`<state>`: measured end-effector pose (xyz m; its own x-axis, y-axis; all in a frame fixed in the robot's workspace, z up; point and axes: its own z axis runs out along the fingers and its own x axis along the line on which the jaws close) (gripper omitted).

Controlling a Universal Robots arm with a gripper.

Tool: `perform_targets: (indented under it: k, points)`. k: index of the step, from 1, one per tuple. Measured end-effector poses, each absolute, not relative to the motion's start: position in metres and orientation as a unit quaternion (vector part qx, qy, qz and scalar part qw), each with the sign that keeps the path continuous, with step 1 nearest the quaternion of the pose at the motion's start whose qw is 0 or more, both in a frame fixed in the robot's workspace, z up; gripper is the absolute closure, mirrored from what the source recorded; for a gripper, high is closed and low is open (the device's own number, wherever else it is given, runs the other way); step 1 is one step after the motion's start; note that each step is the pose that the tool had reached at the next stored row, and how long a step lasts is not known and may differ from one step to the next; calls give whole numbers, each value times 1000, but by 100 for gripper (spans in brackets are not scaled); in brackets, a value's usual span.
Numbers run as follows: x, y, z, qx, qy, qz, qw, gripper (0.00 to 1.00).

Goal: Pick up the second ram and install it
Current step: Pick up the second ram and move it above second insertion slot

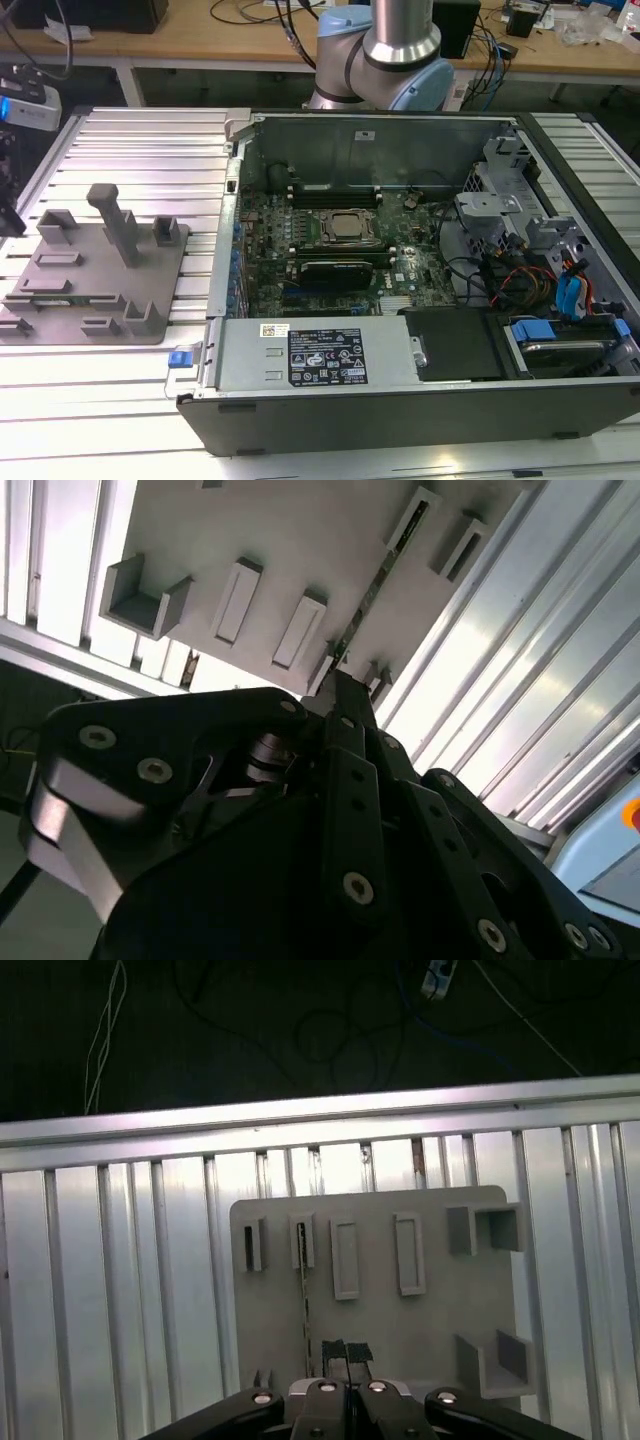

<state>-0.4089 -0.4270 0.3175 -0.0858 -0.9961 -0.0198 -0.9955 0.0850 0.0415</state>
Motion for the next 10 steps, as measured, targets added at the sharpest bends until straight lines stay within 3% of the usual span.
perform_targets:
  k: [10]
  points:
    - [-405,-432,300,676,-737,-22,7,92]
